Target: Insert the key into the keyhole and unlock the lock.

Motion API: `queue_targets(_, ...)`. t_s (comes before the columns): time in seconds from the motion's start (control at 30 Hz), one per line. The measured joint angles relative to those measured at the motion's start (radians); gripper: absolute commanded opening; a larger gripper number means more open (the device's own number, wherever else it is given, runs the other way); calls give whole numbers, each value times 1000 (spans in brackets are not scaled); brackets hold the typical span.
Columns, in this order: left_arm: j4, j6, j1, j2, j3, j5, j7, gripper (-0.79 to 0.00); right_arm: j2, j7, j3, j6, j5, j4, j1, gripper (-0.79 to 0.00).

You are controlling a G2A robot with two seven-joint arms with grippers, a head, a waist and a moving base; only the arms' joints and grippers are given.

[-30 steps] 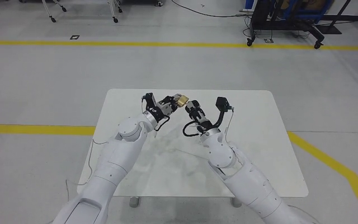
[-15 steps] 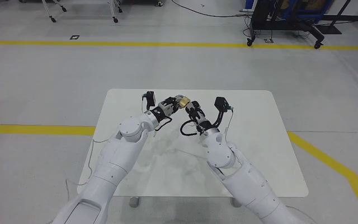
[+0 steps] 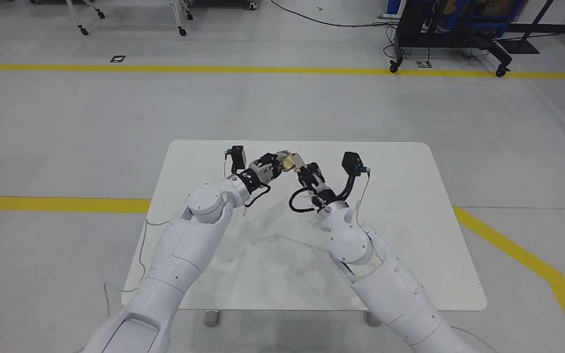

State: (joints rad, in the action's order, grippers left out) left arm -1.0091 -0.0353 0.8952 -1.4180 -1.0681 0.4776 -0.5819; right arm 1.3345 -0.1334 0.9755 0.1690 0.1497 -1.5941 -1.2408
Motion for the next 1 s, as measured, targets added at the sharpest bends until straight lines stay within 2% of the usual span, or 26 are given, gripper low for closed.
queue_targets(0.43,-7,2,3,-1,-4,-34,22,-785,0,11,8,-16,29,-5,-7,0)
queue_targets(0.53,-6,8,8,-3,-10,-2,14,-785,-1,24,39,-81,-35,-33,-38,0)
queue_targets(0.57,2,20,15,-6,-20,43,3,-785,-4,38,64,-131,-80,-49,-61,-120)
queue_targets(0.6,12,33,18,-8,-27,83,-5,-785,-7,52,84,-167,-109,-62,-79,-345)
queue_targets(0.63,22,45,18,-10,-33,119,-13,-785,-10,68,103,-203,-133,-75,-96,-496)
queue_targets(0.67,33,58,15,-12,-36,151,-23,-785,-14,93,127,-253,-164,-95,-118,-690)
queue_targets(0.7,40,64,12,-13,-35,162,-29,-785,-17,115,144,-293,-190,-108,-134,-785)
queue_targets(0.87,75,95,6,-26,-39,271,-81,-785,-27,281,201,-495,-351,-115,-177,-785)
queue_targets(1.0,113,131,2,-37,-46,391,-156,-785,-28,389,185,-519,-318,-43,-131,-785)
